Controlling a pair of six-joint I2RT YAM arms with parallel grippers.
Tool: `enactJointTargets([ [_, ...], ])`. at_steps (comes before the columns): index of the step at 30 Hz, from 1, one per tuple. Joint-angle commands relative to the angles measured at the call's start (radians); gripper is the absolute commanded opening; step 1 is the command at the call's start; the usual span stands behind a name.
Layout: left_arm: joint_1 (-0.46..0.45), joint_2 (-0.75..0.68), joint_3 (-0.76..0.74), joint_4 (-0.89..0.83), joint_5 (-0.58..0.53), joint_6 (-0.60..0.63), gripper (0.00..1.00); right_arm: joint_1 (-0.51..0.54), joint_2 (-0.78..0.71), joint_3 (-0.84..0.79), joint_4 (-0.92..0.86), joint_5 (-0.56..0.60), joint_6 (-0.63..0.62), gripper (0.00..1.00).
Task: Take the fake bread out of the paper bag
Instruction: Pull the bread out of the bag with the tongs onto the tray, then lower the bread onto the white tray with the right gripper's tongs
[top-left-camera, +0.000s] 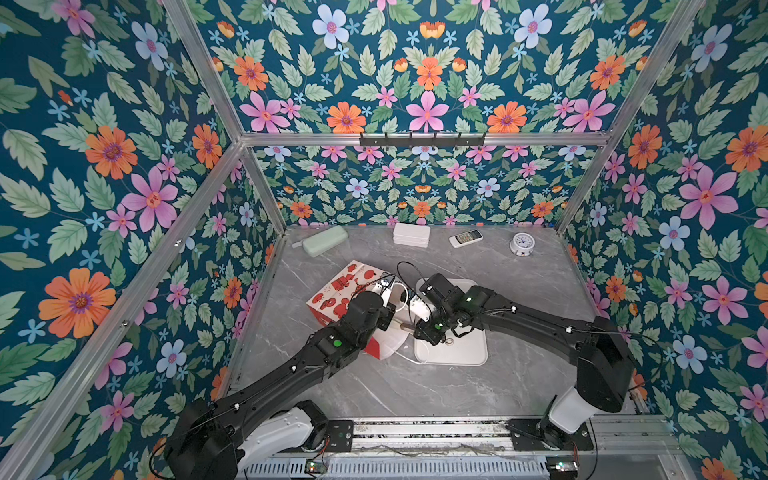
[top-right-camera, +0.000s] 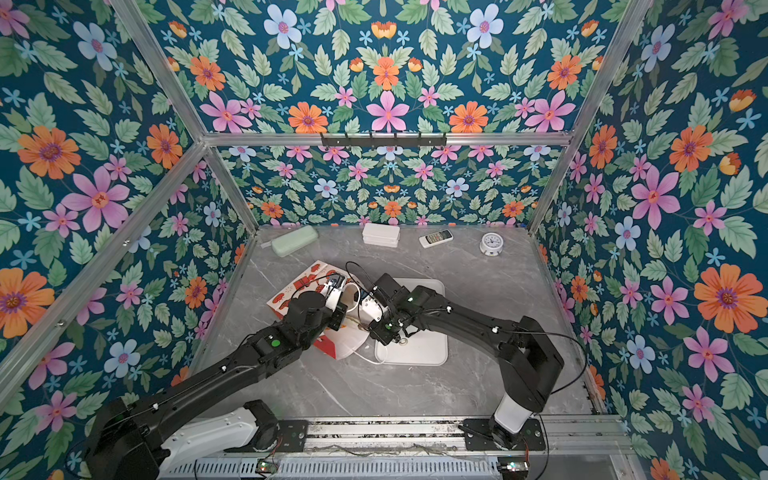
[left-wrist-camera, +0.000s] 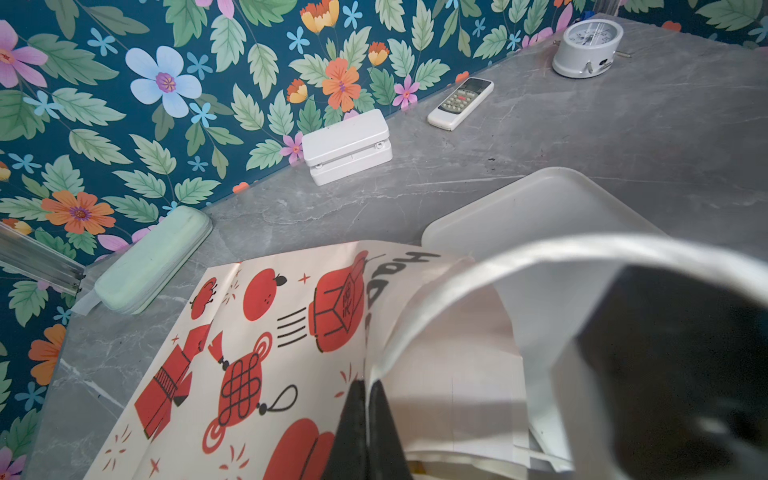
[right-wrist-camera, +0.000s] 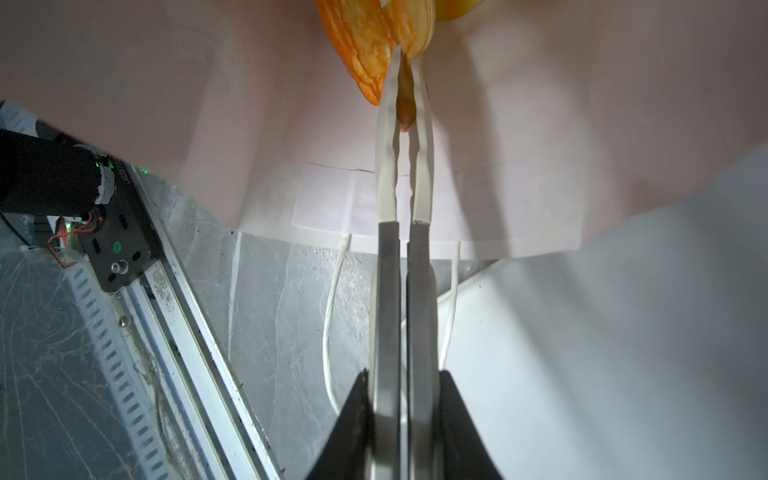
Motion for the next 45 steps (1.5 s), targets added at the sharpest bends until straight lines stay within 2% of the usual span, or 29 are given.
enactJointTargets([
  [1, 0.001, 0.012, 0.012, 0.046, -0.046, -0.018, 0.00, -0.004, -0.032, 0.004, -0.058, -0.021, 0.011, 0.10],
  [5, 0.001, 0.036, 0.019, 0.063, -0.073, -0.026, 0.00, -0.026, -0.093, -0.023, -0.122, -0.042, 0.046, 0.09],
  [11, 0.001, 0.070, 0.026, 0.101, -0.114, -0.033, 0.00, -0.120, -0.240, -0.125, -0.148, -0.209, 0.164, 0.07],
  [17, 0.001, 0.111, 0.040, 0.135, -0.161, -0.033, 0.00, -0.176, -0.425, -0.238, -0.179, -0.308, 0.283, 0.08],
  [21, 0.001, 0.134, 0.043, 0.156, -0.204, -0.035, 0.00, -0.200, -0.549, -0.279, -0.241, -0.273, 0.353, 0.08],
  [25, 0.003, 0.136, 0.038, 0.174, -0.224, -0.036, 0.00, -0.229, -0.672, -0.288, -0.325, -0.183, 0.411, 0.08],
  [29, 0.006, 0.125, 0.021, 0.199, -0.240, -0.035, 0.00, -0.301, -0.753, -0.310, -0.372, -0.120, 0.442, 0.08],
  [31, 0.008, 0.115, 0.015, 0.204, -0.241, -0.034, 0.00, -0.342, -0.776, -0.338, -0.353, -0.096, 0.453, 0.08],
  [35, 0.008, 0.093, 0.005, 0.201, -0.238, -0.034, 0.00, -0.429, -0.771, -0.428, -0.220, -0.119, 0.477, 0.08],
  [39, 0.008, 0.064, -0.009, 0.195, -0.230, -0.041, 0.00, -0.475, -0.707, -0.500, -0.066, -0.138, 0.496, 0.08],
  [45, 0.009, 0.035, -0.027, 0.198, -0.219, -0.053, 0.00, -0.529, -0.612, -0.557, 0.071, -0.158, 0.512, 0.10],
])
